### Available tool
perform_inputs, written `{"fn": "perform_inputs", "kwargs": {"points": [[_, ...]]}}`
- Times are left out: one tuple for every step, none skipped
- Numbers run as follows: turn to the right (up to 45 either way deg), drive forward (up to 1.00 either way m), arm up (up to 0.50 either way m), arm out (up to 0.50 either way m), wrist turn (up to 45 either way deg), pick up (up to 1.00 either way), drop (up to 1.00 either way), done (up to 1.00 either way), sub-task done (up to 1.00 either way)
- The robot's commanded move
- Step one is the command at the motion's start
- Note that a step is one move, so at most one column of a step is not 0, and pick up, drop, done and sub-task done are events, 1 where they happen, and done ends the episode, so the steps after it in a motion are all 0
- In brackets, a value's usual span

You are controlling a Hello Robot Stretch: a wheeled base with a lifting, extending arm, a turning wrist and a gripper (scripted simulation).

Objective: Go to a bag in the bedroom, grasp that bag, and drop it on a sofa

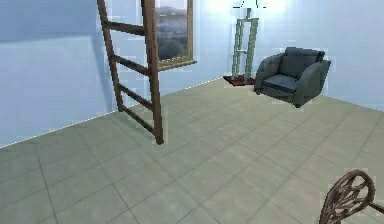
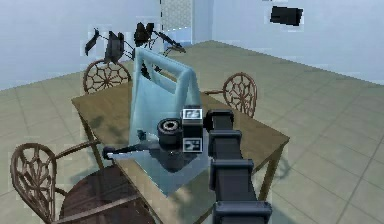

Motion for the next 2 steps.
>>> {"fn": "perform_inputs", "kwargs": {"points": [[0.0, 0.00, 0.00, 0.00, 24.0, 0.00, 0.00, 0.00, 0.00], [0.0, 0.00, -0.30, 0.00, 0.0, 0.00, 0.00, 0.00, 0.00]]}}
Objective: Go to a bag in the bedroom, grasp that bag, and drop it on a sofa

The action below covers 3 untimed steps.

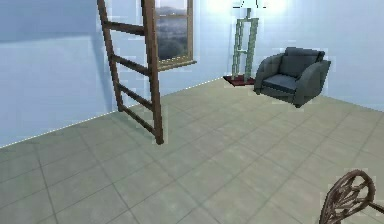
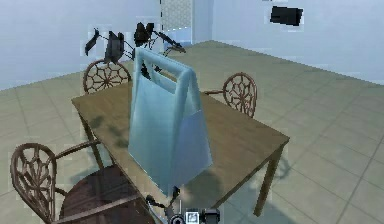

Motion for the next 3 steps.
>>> {"fn": "perform_inputs", "kwargs": {"points": [[0.0, 0.00, 0.00, 0.00, 0.0, 1.00, 0.00, 0.00, 0.00], [0.0, 0.00, 0.10, 0.00, 0.0, 0.00, 0.00, 0.00, 0.00], [0.0, 0.00, 0.26, 0.00, 0.0, 0.00, 0.00, 0.00, 0.00]]}}
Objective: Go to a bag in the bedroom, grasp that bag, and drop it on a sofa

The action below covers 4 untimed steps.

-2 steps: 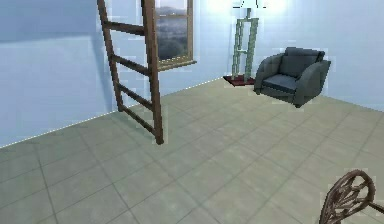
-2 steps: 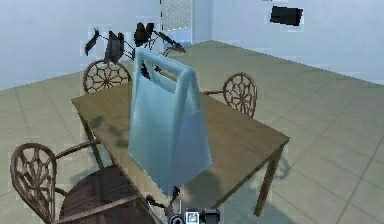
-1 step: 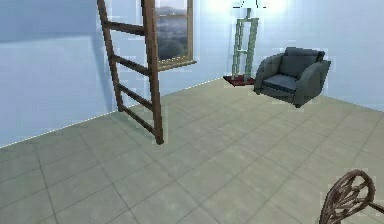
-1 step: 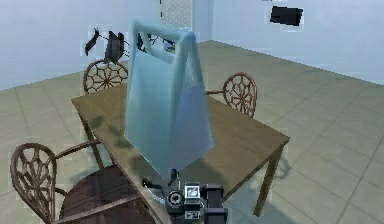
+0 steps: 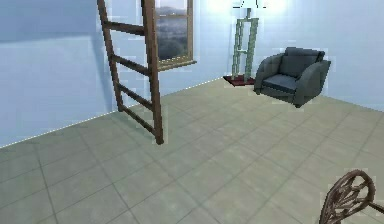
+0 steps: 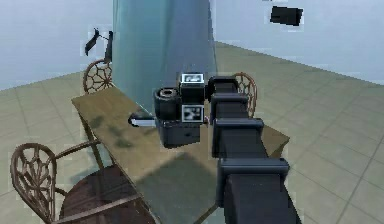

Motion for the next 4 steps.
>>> {"fn": "perform_inputs", "kwargs": {"points": [[0.0, 0.00, 0.00, 0.00, -45.0, 0.00, 0.00, 0.00, 0.00], [0.0, 0.00, 0.00, 0.00, -45.0, 0.00, 0.00, 0.00, 0.00], [0.0, 0.00, 0.00, 0.00, -18.0, 0.00, 0.00, 0.00, 0.00], [0.0, 0.00, 0.00, -0.16, 0.0, 0.00, 0.00, 0.00, 0.00]]}}
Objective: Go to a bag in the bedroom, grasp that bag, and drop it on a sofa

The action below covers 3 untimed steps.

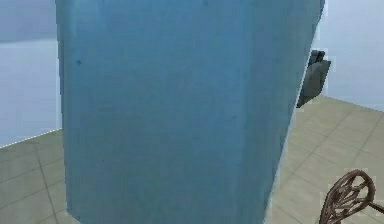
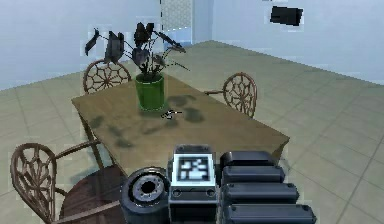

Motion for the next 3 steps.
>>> {"fn": "perform_inputs", "kwargs": {"points": [[-45.0, 0.00, 0.00, 0.00, 0.0, 0.00, 0.00, 0.00, 0.00], [-33.0, 0.00, 0.00, 0.00, 0.0, 0.00, 0.00, 0.00, 0.00], [0.0, 0.20, 0.00, 0.00, 0.0, 0.00, 0.00, 0.00, 0.00]]}}
